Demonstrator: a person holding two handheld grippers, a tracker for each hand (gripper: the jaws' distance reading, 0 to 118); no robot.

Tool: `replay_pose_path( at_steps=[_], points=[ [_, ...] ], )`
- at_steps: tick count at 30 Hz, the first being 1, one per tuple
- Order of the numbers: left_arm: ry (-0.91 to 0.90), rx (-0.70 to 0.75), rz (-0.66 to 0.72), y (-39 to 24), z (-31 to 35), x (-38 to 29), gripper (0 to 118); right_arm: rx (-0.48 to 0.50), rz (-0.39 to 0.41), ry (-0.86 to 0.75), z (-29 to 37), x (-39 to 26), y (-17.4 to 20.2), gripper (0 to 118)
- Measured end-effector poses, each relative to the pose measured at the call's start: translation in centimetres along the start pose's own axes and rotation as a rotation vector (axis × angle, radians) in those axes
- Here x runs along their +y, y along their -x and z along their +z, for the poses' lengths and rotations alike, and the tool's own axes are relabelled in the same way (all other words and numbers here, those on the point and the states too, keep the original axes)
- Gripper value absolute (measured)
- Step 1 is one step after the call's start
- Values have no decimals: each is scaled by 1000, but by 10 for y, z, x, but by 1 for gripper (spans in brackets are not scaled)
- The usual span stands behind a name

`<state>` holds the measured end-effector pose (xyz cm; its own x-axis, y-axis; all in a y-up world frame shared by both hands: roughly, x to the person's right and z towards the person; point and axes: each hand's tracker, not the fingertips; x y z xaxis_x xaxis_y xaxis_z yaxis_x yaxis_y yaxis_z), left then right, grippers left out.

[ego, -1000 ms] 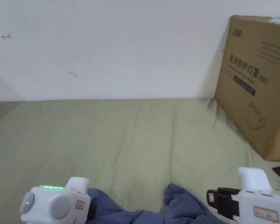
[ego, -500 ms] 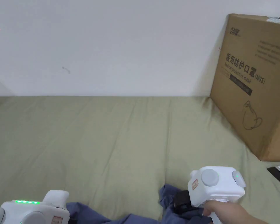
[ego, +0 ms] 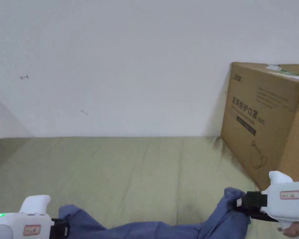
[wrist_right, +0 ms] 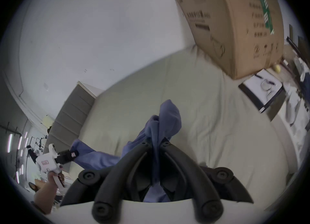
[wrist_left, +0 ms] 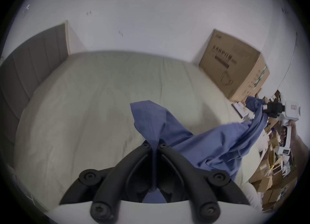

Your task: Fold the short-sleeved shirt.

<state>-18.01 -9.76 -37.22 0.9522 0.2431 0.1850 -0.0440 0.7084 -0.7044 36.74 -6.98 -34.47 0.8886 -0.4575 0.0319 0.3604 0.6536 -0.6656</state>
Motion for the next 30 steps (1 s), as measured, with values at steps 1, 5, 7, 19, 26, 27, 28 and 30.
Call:
replay_pose_path(
  at_steps=[1, 5, 7, 19, 26, 27, 28, 30],
  points=[
    [-27, -12, 4, -1, 18, 6, 2, 7, 27, -17, 17, 4, 4, 7],
    [-149, -62, 3, -17, 103, 31, 2, 30, 137, -94, 88, 22, 30, 7],
    [-198, -75, -23, -29, 135, 45, 2, 60, 155, -149, 119, 31, 49, 7],
    [-437, -51, -118, -91, 244, 138, 2, 5, 389, -369, 219, 134, 139, 7],
    [-500, -27, -88, -101, 223, 194, 2, -93, 395, -454, 198, 205, 171, 7],
    [-507, -23, -76, -101, 216, 201, 2, -112, 399, -463, 192, 214, 175, 7],
    [-509, -24, -65, -101, 209, 208, 2, -123, 402, -470, 186, 221, 178, 7],
    [-518, -21, -42, -99, 193, 222, 2, -145, 415, -490, 173, 236, 183, 7]
  ],
)
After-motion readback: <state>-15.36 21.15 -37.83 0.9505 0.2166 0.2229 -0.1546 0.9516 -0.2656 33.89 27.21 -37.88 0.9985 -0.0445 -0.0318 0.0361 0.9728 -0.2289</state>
